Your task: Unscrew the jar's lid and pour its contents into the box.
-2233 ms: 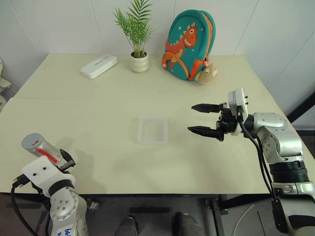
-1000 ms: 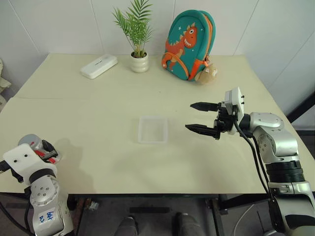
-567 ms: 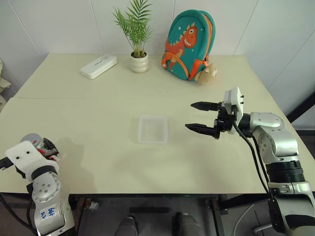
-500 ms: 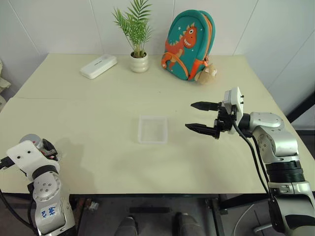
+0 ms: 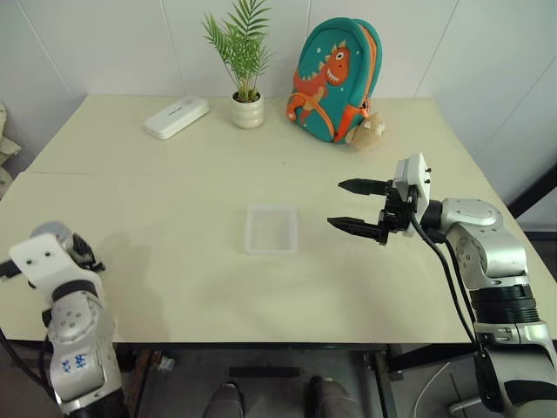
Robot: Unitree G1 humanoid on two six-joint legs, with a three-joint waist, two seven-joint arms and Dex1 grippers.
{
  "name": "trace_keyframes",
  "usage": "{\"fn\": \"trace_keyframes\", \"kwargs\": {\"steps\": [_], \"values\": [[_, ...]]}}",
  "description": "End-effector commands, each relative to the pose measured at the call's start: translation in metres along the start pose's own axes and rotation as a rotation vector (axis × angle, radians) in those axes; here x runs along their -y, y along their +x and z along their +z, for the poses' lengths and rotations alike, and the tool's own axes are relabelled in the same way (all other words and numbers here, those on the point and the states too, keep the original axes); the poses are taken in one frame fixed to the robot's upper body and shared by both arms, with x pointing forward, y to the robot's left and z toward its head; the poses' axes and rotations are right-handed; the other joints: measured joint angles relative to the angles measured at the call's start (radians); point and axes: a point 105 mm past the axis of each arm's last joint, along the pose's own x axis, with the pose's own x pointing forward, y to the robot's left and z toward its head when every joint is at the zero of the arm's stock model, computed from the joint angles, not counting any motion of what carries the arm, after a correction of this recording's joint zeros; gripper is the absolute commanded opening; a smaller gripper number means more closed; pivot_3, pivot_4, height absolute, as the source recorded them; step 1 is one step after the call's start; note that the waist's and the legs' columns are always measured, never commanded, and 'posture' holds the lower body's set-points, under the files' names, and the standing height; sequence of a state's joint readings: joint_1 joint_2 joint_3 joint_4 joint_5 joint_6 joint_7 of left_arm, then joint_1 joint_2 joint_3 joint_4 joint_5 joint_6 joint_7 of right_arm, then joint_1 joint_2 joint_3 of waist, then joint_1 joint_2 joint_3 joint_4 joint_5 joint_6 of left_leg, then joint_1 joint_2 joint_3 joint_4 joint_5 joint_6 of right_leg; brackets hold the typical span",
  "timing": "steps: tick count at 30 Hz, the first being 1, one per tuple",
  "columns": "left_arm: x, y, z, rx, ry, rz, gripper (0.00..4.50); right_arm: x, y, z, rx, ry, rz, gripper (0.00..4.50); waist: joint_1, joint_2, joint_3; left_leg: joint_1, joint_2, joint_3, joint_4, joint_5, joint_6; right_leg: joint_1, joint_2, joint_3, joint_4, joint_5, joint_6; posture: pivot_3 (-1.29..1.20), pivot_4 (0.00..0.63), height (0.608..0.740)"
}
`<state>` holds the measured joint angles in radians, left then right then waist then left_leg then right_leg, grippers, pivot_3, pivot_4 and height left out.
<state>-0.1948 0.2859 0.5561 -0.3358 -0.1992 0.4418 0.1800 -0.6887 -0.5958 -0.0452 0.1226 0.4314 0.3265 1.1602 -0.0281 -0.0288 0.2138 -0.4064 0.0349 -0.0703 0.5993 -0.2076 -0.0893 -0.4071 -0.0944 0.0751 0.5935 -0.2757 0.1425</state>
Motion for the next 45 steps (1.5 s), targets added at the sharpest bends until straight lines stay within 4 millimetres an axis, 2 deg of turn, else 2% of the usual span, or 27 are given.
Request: {"fn": "trace_keyframes", "kwargs": {"steps": [1, 3, 5, 8, 14, 19, 21, 26, 34, 39, 45], "values": [[0.030, 0.008, 0.031, 0.081, -0.019, -0.249, 2.12, 0.000, 0.002, 0.025, 0.071, -0.080, -0.010, 4.50, -0.001, 0.000, 0.000, 0.000, 0.000, 0.000, 0.000, 0.000, 0.000, 0.000, 0.000, 0.000, 0.000, 0.000, 0.000, 0.00, 0.150, 0.740], [0.040, 0.011, 0.040, 0.100, -0.023, -0.347, 2.12, -0.001, 0.002, 0.028, 0.081, -0.086, -0.017, 4.50, -0.001, 0.000, 0.000, 0.000, 0.000, 0.000, -0.001, 0.000, 0.000, 0.000, 0.000, 0.000, -0.001, 0.000, 0.000, 0.00, 0.150, 0.740], [0.065, 0.011, 0.054, 0.124, 0.019, -0.580, 2.12, -0.006, 0.003, 0.036, 0.098, -0.110, -0.032, 4.50, -0.004, 0.000, 0.000, 0.000, 0.000, 0.001, -0.002, 0.000, 0.000, -0.001, 0.000, 0.000, 0.000, 0.002, 0.004, 0.00, 0.150, 0.740], [0.096, 0.002, 0.062, 0.104, 0.056, -0.882, 2.12, -0.012, 0.005, 0.048, 0.130, -0.130, -0.071, 4.50, -0.004, 0.000, 0.000, 0.000, 0.001, 0.000, -0.005, 0.000, -0.001, -0.004, 0.001, 0.000, 0.003, 0.003, 0.008, 0.00, 0.150, 0.740], [0.137, -0.020, 0.063, 0.054, 0.044, -1.236, 2.12, -0.024, 0.009, 0.058, 0.147, -0.119, -0.126, 4.50, -0.003, 0.000, 0.000, 0.000, 0.001, 0.001, -0.006, -0.002, 0.000, -0.003, 0.000, 0.000, 0.002, 0.004, 0.010, 0.00, 0.150, 0.740], [0.171, -0.051, 0.053, -0.025, 0.059, -1.567, 2.12, -0.038, 0.024, 0.066, 0.130, -0.048, -0.202, 4.50, -0.004, 0.000, 0.000, 0.000, 0.001, 0.001, -0.007, -0.002, 0.000, -0.004, 0.000, 0.000, 0.002, 0.005, 0.013, 0.00, 0.150, 0.740], [0.178, -0.061, 0.051, -0.036, 0.077, -1.654, 2.12, -0.044, 0.029, 0.069, 0.116, -0.019, -0.216, 4.50, -0.005, 0.000, 0.000, 0.000, 0.001, 0.001, -0.007, -0.002, 0.000, -0.004, 0.000, 0.000, 0.002, 0.005, 0.013, 0.00, 0.150, 0.740], [0.192, -0.065, 0.048, -0.007, 0.096, -1.746, 2.12, -0.057, 0.039, 0.079, 0.141, 0.048, -0.282, 4.50, -0.003, 0.000, 0.000, 0.000, 0.001, 0.001, -0.007, -0.002, 0.000, -0.005, 0.000, 0.000, 0.003, 0.005, 0.012, 0.00, 0.150, 0.740], [0.204, -0.064, 0.045, 0.044, 0.174, -1.808, 2.12, -0.073, 0.056, 0.073, 0.065, 0.042, -0.321, 4.50, -0.002, 0.001, 0.000, -0.001, 0.001, 0.001, -0.007, -0.002, 0.000, -0.005, 0.000, 0.000, 0.002, 0.004, 0.011, 0.00, 0.150, 0.740], [0.209, -0.063, 0.048, 0.104, 0.181, -1.817, 2.12, -0.077, 0.069, 0.063, -0.001, 0.052, -0.340, 4.50, -0.003, 0.001, 0.000, -0.001, 0.001, 0.001, -0.007, -0.003, 0.001, -0.005, 0.000, 0.000, 0.002, 0.005, 0.011, 0.00, 0.150, 0.740], [0.213, -0.064, 0.050, 0.144, 0.159, -1.827, 2.12, -0.080, 0.082, 0.068, 0.023, 0.077, -0.339, 4.50, -0.003, 0.001, 0.000, -0.001, 0.001, 0.001, -0.007, -0.003, 0.001, -0.005, 0.000, 0.000, 0.002, 0.005, 0.012, 0.00, 0.150, 0.740]]}}
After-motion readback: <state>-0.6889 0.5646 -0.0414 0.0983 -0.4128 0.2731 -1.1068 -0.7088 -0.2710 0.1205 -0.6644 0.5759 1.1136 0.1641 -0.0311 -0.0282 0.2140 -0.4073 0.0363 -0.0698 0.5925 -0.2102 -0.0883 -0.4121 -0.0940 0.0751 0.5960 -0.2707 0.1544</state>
